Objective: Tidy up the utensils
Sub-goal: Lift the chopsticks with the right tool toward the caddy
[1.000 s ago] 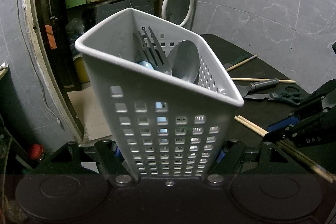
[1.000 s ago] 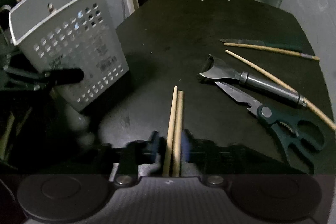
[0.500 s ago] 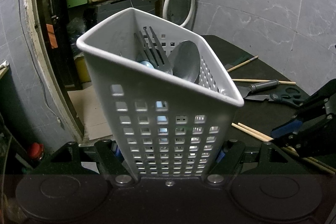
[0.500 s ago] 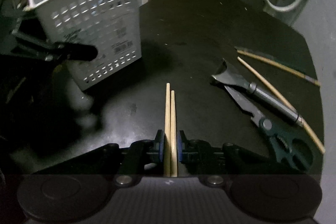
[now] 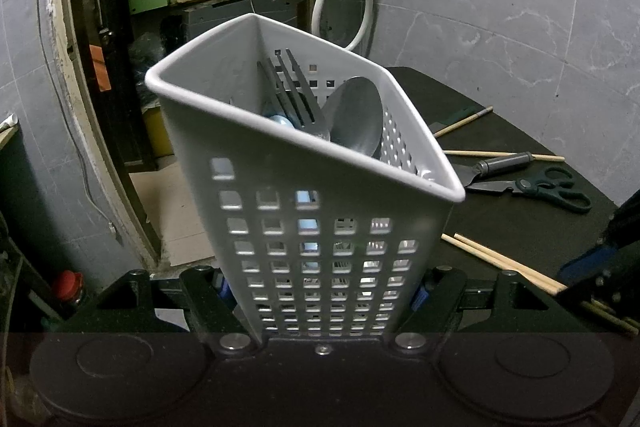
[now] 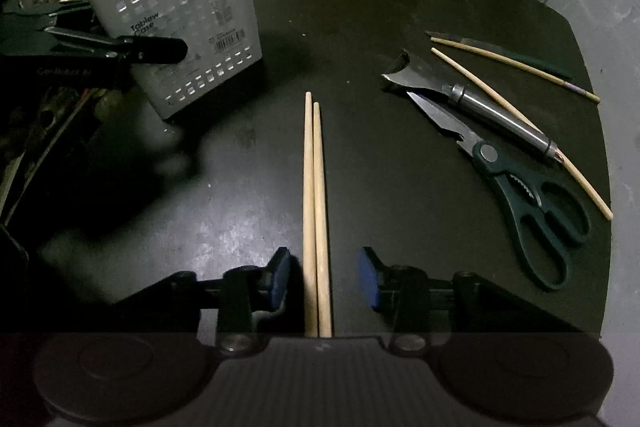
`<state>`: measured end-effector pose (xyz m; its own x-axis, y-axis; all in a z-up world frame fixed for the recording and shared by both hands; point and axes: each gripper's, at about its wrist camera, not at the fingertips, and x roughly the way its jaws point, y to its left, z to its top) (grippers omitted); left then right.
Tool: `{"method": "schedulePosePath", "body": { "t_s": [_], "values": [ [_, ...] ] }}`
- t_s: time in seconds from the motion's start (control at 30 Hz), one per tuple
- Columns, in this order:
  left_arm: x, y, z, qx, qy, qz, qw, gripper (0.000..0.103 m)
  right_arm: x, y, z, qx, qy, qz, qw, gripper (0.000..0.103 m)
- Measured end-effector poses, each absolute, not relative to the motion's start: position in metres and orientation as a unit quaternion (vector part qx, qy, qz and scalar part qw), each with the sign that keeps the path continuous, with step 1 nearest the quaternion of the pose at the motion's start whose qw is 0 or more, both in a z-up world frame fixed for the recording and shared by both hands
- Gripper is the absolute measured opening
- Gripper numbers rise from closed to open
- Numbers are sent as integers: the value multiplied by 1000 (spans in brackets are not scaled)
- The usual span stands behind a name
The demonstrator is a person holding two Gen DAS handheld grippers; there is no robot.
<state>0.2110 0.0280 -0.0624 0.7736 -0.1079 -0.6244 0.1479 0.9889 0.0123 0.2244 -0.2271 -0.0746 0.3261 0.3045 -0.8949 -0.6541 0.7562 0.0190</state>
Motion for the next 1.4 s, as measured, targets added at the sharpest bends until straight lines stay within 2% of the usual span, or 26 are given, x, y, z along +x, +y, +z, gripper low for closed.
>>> {"method": "schedulePosePath", "body": {
  "t_s": [0.03,0.3,0.33,0.37,0.43,0.5,0.53,0.57,0.7,1.23,1.4],
  "values": [
    [211,28,-62,30,330,-68,941,76,225,-225,-75,-177,495,303,795,15],
    [210,29,-63,29,329,-67,942,76,230,-214,-74,-195,503,316,780,16],
    [210,29,-63,29,329,-67,942,76,230,-213,-74,-196,504,316,780,20],
    [210,28,-63,29,329,-67,942,76,231,-212,-74,-195,504,319,779,29],
    [210,28,-63,29,329,-66,942,76,233,-210,-73,-189,505,323,778,33],
    [210,28,-63,28,329,-66,942,76,236,-208,-73,-189,502,324,779,28],
    [210,28,-63,28,329,-66,942,76,237,-207,-73,-194,499,324,780,17],
    [211,28,-63,28,329,-66,942,76,239,-207,-73,-193,499,326,779,14],
    [211,28,-63,28,329,-66,942,76,241,-207,-73,-202,501,336,772,13],
    [212,28,-63,29,329,-64,942,76,252,-245,-60,-36,471,352,808,13],
    [212,28,-63,29,329,-64,942,76,252,-246,-63,-31,470,346,811,14]
  ]
}}
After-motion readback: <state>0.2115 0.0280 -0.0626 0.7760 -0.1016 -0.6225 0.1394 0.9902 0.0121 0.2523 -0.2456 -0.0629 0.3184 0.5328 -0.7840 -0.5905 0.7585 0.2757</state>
